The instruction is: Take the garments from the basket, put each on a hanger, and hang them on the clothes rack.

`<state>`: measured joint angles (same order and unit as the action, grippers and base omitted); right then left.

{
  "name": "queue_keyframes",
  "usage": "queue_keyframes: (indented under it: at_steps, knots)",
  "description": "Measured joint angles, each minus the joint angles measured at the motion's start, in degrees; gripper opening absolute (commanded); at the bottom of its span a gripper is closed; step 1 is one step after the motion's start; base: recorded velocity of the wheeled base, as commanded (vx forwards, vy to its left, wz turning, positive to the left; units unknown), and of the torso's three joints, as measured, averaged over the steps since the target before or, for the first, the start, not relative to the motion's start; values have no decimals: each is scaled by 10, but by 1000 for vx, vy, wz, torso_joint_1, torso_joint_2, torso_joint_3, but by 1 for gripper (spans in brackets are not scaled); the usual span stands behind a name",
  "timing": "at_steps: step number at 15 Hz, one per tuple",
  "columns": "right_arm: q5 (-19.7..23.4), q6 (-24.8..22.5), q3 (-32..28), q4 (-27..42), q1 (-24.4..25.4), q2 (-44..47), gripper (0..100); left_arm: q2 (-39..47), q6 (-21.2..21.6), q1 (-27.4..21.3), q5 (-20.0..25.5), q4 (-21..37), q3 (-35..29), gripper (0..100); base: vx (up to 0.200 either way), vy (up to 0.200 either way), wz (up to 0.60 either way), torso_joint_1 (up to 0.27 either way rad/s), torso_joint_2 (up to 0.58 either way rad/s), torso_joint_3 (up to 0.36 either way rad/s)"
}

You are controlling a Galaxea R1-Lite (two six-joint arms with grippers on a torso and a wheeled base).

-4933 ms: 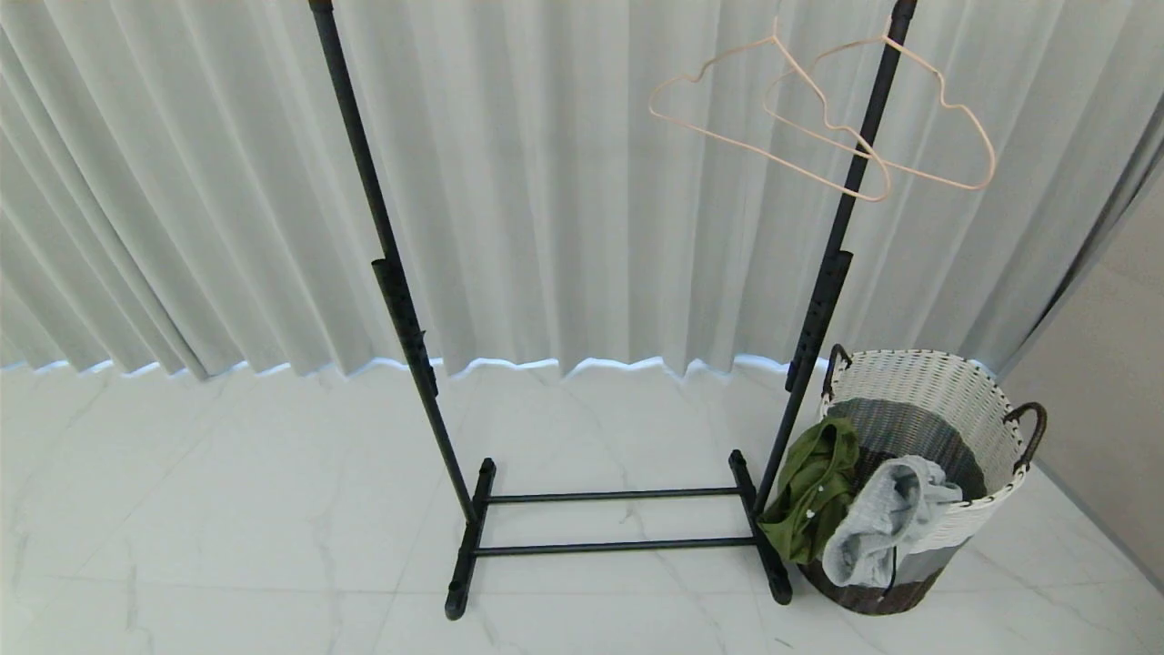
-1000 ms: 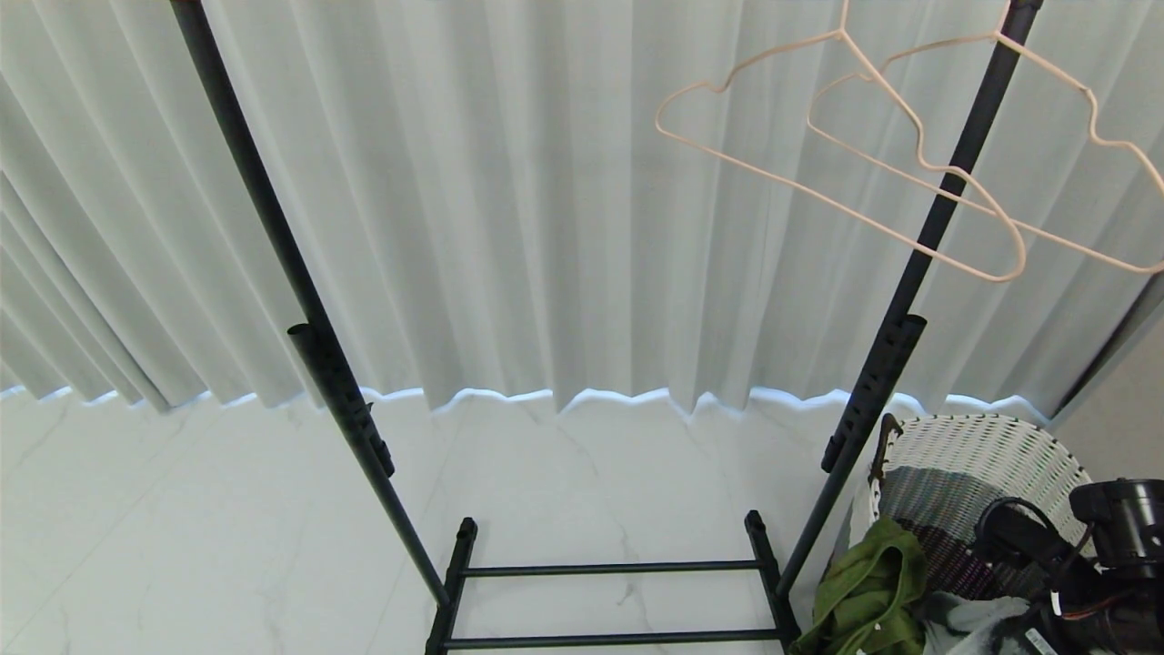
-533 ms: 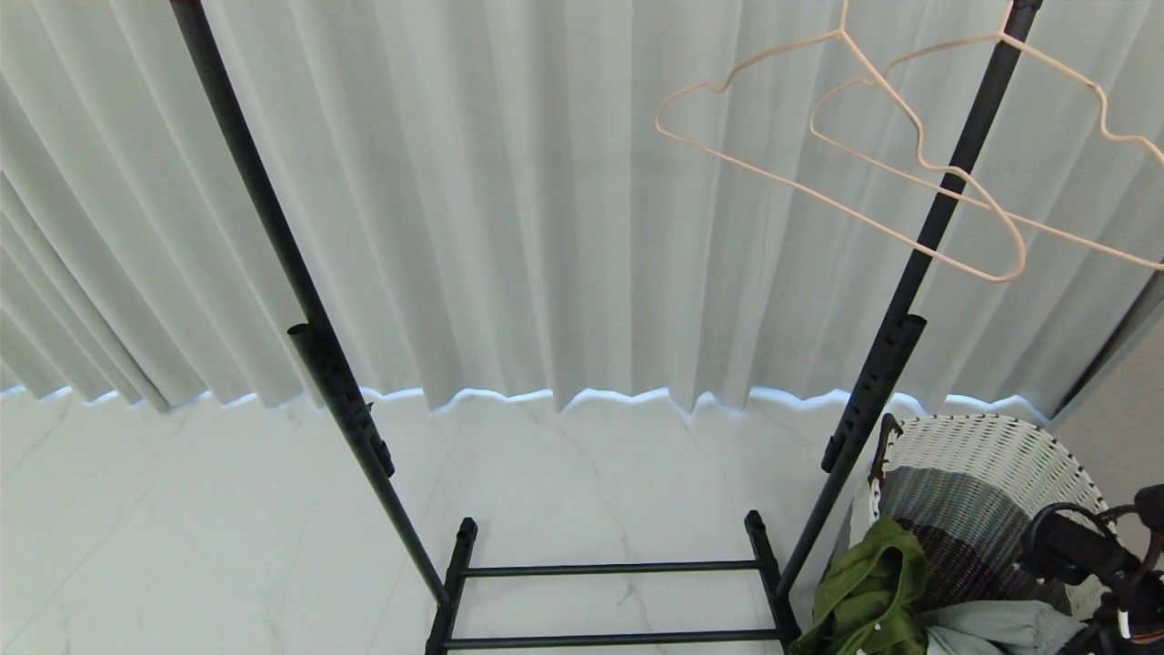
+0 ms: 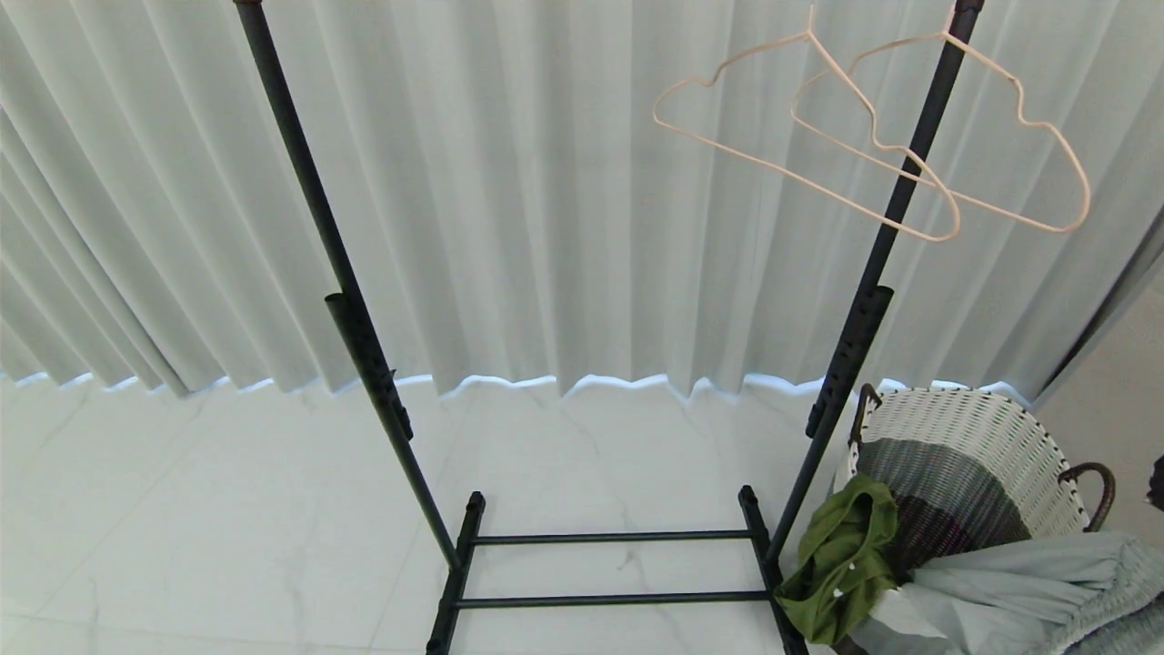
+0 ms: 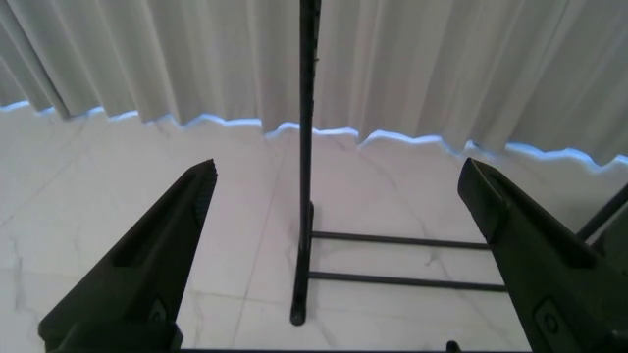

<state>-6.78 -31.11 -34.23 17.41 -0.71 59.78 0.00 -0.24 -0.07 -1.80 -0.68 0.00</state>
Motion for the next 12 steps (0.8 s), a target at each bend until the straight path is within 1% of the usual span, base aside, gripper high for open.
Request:
queue_keyframes:
  at_steps: [5,9,12]
  knots:
    - [0,0,-10,1,34,-43,0,0,0,0,0,0,0,100,-200,0,0,0,2,3]
    - [1,5,-34,2,65,-52,0,0,1,0,0,0,0,100,0,0,0,0,0,0]
    - [5,52,-40,3,105,-53,0,0,2,0,0,0,0,100,0,0,0,0,0,0]
